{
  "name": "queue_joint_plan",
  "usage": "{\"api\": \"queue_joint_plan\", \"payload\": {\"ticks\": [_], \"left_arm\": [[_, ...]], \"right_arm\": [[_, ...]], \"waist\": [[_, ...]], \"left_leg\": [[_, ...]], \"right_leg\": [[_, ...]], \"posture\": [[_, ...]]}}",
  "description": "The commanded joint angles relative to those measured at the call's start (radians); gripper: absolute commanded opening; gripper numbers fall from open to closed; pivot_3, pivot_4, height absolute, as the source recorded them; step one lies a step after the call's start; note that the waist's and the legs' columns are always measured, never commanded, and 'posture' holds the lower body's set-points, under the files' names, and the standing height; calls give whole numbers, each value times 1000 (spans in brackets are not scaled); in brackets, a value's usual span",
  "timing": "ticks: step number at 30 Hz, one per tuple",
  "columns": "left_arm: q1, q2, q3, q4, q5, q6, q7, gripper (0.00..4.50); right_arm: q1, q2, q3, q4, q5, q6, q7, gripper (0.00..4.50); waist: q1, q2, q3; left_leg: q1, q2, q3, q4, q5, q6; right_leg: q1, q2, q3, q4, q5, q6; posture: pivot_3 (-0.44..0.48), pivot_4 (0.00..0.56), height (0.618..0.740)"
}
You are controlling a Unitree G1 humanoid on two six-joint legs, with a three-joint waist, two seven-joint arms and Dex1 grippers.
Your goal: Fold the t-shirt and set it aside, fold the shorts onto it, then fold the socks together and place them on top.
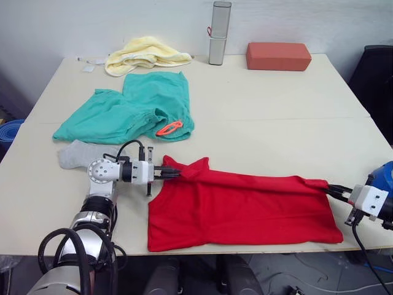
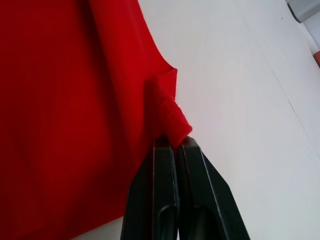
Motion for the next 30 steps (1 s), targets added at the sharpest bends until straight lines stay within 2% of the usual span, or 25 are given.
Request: {"api": "queue_joint_plan", "payload": {"ticks": [1, 2, 3, 5, 11, 16, 19, 23, 26, 30], "left_arm": [[21, 15, -5, -41, -37, 67, -31, 0], [24, 16, -4, -47, -38, 80, -24, 0], [28, 18, -6, -57, -43, 96, -34, 451], [36, 22, -10, -73, -42, 109, -44, 932], [63, 86, 12, -115, -69, 209, -83, 2910], [104, 173, 28, -247, -141, 422, -121, 4468], [148, 233, 5, -425, -190, 673, -110, 4488], [172, 253, -39, -685, -179, 981, 43, 4488], [156, 217, -87, -816, -127, 1178, 199, 4488], [128, 153, -129, -907, -57, 1378, 398, 4488]], "right_arm": [[30, 12, 2, -31, 27, 13, -36, 43], [46, 17, 7, -53, 50, 46, -18, 43], [60, 16, 12, -67, 55, 52, -11, 198], [79, 10, 19, -85, 58, 52, -12, 641], [163, -49, -10, -165, 150, 196, 59, 2760], [252, -122, -98, -287, 274, 444, 96, 4496], [317, -151, -156, -435, 355, 639, 105, 4500], [370, -173, -175, -618, 403, 844, 110, 4500], [359, -179, -149, -691, 388, 951, 98, 4500], [304, -181, -83, -731, 328, 1066, 56, 4500]], "waist": [[0, 0, 0], [0, 0, 0], [0, 0, 0], [0, 0, 0], [0, 0, 0], [0, 0, 0], [0, 0, 0], [1, 0, -1], [6, 0, -1], [6, 0, 0]], "left_leg": [[0, 0, 0, 0, 0, 0], [0, 0, 0, 0, 0, 0], [0, 0, 0, 0, 0, 0], [0, 0, -1, 0, 0, 0], [0, 1, -2, 0, -1, 1], [0, 1, -3, 0, -1, 1], [0, 1, -4, -1, -2, 1], [0, 2, -5, -1, -2, 0], [0, 1, -6, -1, -3, 1], [0, 1, -6, -1, -3, 1]], "right_leg": [[0, 0, 0, 0, 0, 0], [0, 0, 0, 0, 0, 0], [0, 0, 1, 0, 0, 0], [0, 0, 3, 0, 0, 0], [1, 0, 6, -1, 0, 0], [1, -2, 6, -2, 0, -1], [1, -2, 6, -2, -1, -1], [1, -2, 6, -2, -1, -2], [2, -2, 5, -2, -1, -2], [2, -1, 5, -2, -1, -2]], "posture": [[0, 150, 740], [0, 150, 740], [0, 150, 740], [0, 150, 740], [0, 150, 740], [0, 150, 740], [0, 150, 740], [0, 150, 740], [0, 150, 740], [0, 150, 740]]}}
